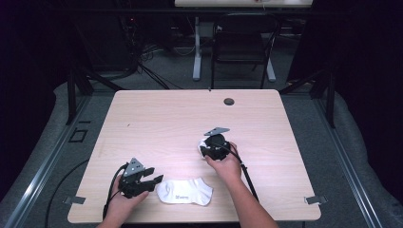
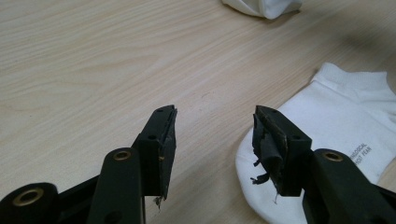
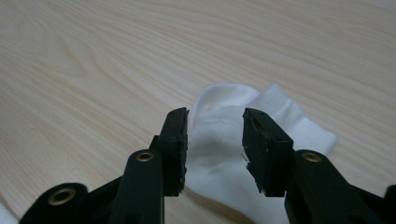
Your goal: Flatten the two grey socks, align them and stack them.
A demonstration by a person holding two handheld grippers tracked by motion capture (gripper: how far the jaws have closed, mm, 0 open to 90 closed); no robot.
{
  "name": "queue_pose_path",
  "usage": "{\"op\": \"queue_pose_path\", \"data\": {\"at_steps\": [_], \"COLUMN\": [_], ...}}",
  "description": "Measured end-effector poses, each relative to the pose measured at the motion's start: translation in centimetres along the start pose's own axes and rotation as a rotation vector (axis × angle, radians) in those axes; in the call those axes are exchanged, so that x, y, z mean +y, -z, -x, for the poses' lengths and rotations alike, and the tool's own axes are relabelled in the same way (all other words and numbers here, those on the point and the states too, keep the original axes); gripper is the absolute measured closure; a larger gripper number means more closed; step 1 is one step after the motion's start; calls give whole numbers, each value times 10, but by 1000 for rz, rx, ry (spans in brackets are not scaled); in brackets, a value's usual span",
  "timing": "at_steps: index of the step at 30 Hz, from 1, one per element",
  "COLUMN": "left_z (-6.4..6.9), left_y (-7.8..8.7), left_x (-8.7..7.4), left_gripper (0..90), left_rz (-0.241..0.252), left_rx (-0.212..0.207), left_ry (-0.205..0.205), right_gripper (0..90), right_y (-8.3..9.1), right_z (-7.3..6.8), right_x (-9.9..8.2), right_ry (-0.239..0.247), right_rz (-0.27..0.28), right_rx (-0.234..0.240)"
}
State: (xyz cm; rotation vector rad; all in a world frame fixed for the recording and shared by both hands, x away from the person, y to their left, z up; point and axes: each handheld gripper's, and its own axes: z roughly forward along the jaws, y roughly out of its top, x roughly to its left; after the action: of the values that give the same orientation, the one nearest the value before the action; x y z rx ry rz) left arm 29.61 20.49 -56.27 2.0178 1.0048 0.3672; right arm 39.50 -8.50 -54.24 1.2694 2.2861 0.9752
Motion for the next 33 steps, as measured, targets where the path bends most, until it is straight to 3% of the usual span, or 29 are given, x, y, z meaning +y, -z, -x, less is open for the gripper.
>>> {"op": "queue_pose_path", "data": {"at_steps": [6, 14, 18, 23, 33], "left_z": [-2, -2, -1, -1, 0], "left_y": [1, 1, 0, 0, -1], "left_x": [-1, -2, -2, -2, -2], "left_gripper": [497, 496, 496, 496, 503], "left_rz": [-3, -3, -4, -2, -10], "left_rx": [-2, 4, 5, 5, 7], "left_ry": [6, 7, 7, 6, 5], "right_gripper": [581, 836, 882, 887, 888], "right_y": [-16, -19, -16, -9, 12], "right_z": [-8, -11, -11, -16, -36], "right_x": [1, -3, -6, -6, 0], "right_ry": [18, 29, 16, -1, -46], "right_rz": [-49, -114, -119, -105, -14], "right_rx": [-25, -54, -44, -16, 61]}}
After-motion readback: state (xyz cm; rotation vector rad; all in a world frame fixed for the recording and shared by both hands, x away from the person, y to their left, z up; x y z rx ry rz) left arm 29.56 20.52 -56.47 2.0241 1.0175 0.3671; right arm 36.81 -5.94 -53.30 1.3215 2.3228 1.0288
